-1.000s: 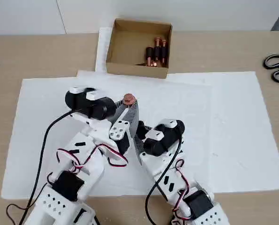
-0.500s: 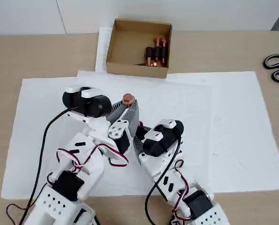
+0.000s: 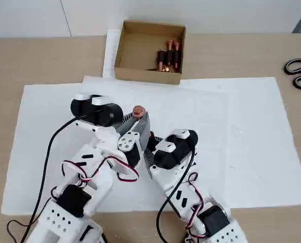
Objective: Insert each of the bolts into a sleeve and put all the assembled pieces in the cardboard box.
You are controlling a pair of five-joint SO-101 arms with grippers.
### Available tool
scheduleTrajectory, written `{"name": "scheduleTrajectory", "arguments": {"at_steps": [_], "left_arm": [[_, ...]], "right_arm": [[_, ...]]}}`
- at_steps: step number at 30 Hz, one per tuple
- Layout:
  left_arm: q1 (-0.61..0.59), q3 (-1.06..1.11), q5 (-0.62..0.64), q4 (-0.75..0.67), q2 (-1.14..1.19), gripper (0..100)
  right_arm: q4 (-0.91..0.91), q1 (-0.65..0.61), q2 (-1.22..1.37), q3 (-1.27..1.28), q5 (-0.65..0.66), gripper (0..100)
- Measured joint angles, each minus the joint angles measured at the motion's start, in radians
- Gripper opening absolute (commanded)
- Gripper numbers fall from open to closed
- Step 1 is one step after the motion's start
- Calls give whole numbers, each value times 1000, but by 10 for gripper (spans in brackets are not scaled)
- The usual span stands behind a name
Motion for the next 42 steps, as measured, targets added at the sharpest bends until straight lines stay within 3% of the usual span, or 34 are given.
{"name": "scheduleTrajectory", "arguments": {"at_steps": [28, 42], "left_arm": [[9, 14, 0, 84, -15, 6], [11, -97, 0, 212, 14, 6]], "right_arm": [[3, -3, 3, 0, 3, 4], [-38, -5, 3, 0, 6, 4]]}}
